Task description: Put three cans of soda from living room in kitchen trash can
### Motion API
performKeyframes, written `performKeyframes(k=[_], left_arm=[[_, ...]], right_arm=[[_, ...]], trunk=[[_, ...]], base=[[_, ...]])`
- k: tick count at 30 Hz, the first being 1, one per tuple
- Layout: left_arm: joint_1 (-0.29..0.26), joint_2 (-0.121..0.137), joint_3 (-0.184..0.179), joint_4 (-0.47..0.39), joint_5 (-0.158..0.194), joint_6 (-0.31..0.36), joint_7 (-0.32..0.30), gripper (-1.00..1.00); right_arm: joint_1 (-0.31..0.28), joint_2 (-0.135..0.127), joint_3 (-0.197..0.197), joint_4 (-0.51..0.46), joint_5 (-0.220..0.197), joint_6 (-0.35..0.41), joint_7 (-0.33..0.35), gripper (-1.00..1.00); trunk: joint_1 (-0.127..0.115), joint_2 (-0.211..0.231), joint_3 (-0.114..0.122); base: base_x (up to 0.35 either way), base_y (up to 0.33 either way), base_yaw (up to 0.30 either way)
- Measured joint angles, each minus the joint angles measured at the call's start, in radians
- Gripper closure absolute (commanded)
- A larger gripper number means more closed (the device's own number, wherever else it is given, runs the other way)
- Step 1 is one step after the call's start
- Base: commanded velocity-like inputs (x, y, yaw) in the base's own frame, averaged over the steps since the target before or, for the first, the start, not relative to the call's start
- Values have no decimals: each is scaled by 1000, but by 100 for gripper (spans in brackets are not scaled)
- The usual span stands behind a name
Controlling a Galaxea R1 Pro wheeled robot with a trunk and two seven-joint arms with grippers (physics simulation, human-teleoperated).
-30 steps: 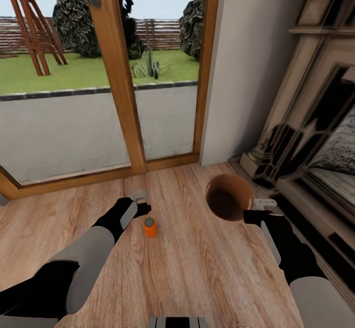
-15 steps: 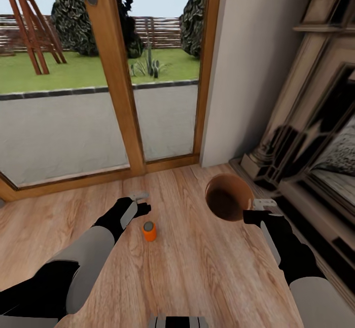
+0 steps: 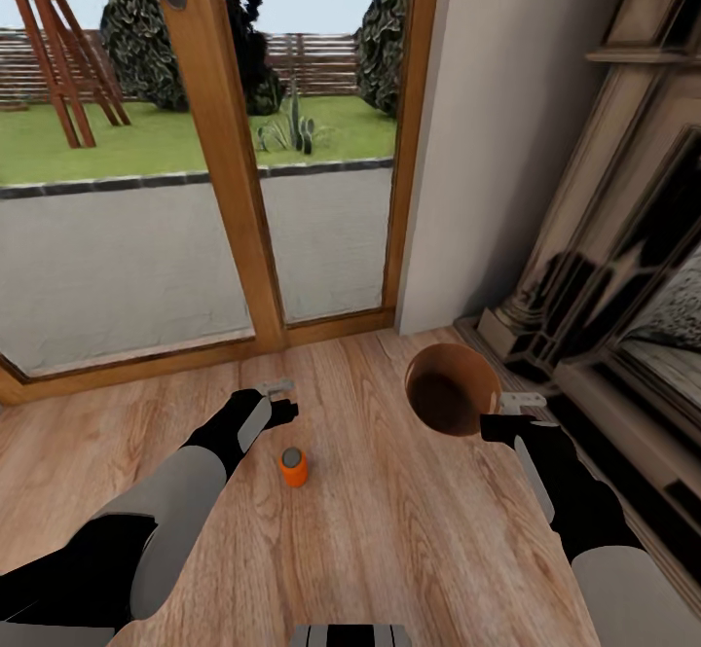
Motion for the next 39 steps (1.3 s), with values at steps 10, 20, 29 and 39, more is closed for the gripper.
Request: performKeyframes(k=[10, 20, 29, 39], left_arm=[[0, 0, 0, 0, 0, 0, 0, -100], [0, 0, -2, 0, 0, 1, 1, -100], [0, 0, -5, 0, 0, 2, 2, -100], [0, 0, -7, 0, 0, 3, 2, -100]], right_arm=[[0, -4, -12, -19, 4, 0, 0, 100], [-1, -13, -18, -73, -3, 15, 3, 100], [-1, -14, -18, -233, -3, 129, 5, 100], [-3, -12, -17, -305, 1, 208, 4, 100]], trunk=[[0, 0, 0], [0, 0, 0], [0, 0, 0], [2, -1, -19]], base=[[1, 0, 0], [0, 0, 0], [0, 0, 0], [0, 0, 0]])
